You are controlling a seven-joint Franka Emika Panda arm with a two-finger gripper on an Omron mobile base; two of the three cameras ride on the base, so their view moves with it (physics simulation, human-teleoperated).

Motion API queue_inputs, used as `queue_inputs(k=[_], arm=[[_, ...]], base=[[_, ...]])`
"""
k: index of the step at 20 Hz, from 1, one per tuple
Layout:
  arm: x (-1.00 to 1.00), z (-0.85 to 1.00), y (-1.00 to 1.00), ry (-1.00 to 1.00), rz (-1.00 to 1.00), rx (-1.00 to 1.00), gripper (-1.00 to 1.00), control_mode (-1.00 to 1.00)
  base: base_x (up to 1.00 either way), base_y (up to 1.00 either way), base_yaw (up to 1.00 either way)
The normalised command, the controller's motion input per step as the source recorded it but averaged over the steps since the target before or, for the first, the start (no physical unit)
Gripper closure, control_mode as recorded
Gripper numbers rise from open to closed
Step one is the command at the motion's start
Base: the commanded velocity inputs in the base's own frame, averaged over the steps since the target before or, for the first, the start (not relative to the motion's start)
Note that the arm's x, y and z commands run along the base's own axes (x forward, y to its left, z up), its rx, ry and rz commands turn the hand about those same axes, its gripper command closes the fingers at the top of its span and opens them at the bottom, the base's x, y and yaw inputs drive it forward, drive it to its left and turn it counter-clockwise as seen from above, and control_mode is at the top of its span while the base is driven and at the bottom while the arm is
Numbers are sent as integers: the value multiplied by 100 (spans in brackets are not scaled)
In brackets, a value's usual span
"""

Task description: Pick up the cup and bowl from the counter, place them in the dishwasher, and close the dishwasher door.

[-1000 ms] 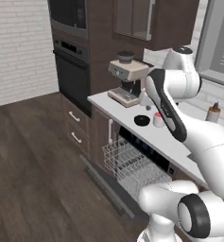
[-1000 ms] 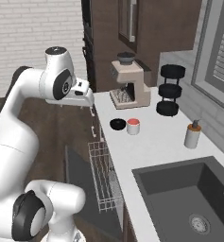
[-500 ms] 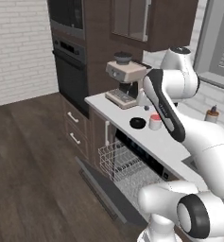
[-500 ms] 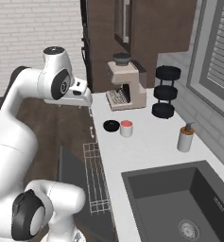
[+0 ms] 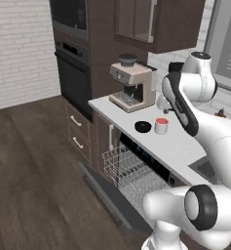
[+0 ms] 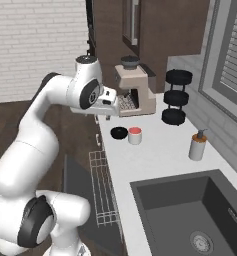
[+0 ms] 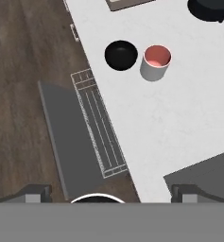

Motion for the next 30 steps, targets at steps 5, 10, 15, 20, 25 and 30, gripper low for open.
queue_inputs(k=[5,10,15,20,25,30], arm=[[81,-46,-48,3,0,0,-100,-100],[81,-49,-14,0,1,-4,-100,-100],[66,-50,0,1,4,-9,-100,-100],[54,-48,-1,6,6,-6,-100,-100],[46,-38,-8,6,6,0,-100,-100],[40,-37,-11,3,7,0,-100,-100]], base=[[0,0,0],[0,0,0],[0,0,0],[0,0,0],[0,0,0],[0,0,0]])
